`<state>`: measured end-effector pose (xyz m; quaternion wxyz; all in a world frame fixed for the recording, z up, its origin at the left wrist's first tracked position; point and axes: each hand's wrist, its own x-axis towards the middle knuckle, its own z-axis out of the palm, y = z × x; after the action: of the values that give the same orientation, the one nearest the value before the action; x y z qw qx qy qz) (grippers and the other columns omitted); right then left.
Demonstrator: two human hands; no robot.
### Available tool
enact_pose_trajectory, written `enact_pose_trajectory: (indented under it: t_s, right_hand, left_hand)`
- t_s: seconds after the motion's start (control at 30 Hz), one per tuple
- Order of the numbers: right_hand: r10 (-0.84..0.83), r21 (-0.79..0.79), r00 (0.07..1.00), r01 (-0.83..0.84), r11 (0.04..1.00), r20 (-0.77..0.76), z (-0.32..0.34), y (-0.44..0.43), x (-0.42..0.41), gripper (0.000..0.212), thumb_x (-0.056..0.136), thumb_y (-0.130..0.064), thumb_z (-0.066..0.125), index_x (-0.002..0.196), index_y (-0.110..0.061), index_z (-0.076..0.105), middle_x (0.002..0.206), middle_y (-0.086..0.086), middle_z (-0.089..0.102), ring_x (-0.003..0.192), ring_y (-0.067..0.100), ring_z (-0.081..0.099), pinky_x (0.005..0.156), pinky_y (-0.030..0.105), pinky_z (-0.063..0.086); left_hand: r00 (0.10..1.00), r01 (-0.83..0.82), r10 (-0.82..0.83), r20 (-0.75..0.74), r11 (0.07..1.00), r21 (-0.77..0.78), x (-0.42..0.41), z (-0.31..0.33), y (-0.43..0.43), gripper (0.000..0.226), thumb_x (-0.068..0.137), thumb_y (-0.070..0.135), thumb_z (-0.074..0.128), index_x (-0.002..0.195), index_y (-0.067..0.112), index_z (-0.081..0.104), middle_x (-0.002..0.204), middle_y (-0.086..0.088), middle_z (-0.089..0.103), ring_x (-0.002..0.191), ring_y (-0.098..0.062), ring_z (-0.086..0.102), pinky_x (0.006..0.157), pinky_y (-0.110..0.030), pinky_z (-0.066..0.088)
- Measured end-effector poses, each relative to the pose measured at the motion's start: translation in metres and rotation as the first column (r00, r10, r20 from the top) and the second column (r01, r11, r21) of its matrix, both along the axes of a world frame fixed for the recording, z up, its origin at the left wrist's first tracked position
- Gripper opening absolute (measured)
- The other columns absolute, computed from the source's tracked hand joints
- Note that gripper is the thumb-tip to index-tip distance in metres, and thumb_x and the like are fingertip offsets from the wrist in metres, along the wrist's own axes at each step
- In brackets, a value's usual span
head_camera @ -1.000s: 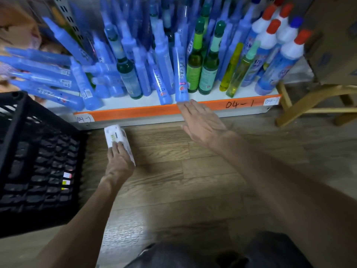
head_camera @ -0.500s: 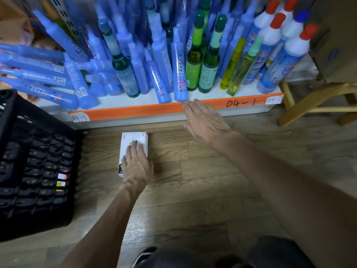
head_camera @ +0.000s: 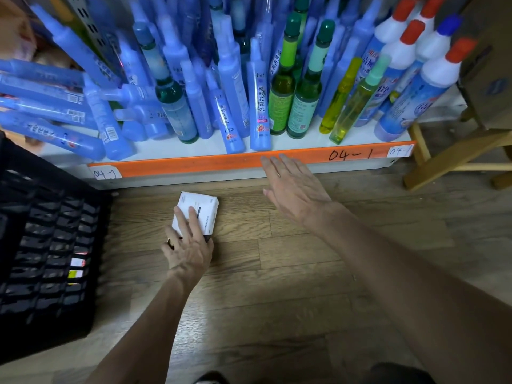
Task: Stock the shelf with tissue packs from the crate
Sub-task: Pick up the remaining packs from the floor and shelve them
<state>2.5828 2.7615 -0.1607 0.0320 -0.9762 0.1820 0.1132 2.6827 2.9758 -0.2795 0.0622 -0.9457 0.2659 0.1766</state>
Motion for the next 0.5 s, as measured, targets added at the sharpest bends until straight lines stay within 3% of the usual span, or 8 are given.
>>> enact_pose_trajectory:
  t_s: [0.1,0.27,0.5]
  right_hand:
    - [-0.013,0.007,1.000,0.013,1.000,0.004,-0.004,-0.001,0.003,0.063,0.104,-0.036,0.031,0.154,-0.009,0.003,0.160,0.013,0.016,0.148,0.028,0.009,0.121,0.041,0.007]
    - [-0.067,0.050,0.998,0.067,0.996,0.004,0.005,0.004,0.002,0.065,0.103,-0.037,0.033,0.154,-0.010,0.003,0.160,0.011,0.016,0.149,0.026,0.007,0.121,0.040,0.005]
    - [-0.129,0.085,0.991,0.131,0.988,-0.027,0.101,0.016,-0.037,0.064,0.104,-0.038,0.028,0.154,-0.010,0.000,0.162,0.009,0.005,0.150,0.024,-0.001,0.122,0.038,0.000]
  left_hand:
    - [0.990,0.127,-0.130,0.059,0.991,0.042,0.002,0.006,-0.004,0.082,0.096,0.051,0.032,0.150,0.016,-0.019,0.157,-0.015,-0.022,0.129,-0.041,0.028,0.091,-0.052,0.044]
    - [0.970,0.234,-0.237,0.060,0.971,0.042,0.003,0.045,-0.012,0.074,0.096,0.047,0.032,0.152,0.022,-0.010,0.159,-0.012,-0.016,0.126,-0.037,0.031,0.091,-0.049,0.044]
    - [0.956,0.276,-0.279,0.092,0.960,0.045,-0.007,0.168,-0.002,0.074,0.096,0.049,0.030,0.153,0.021,-0.009,0.160,-0.010,-0.014,0.124,-0.036,0.031,0.090,-0.050,0.044]
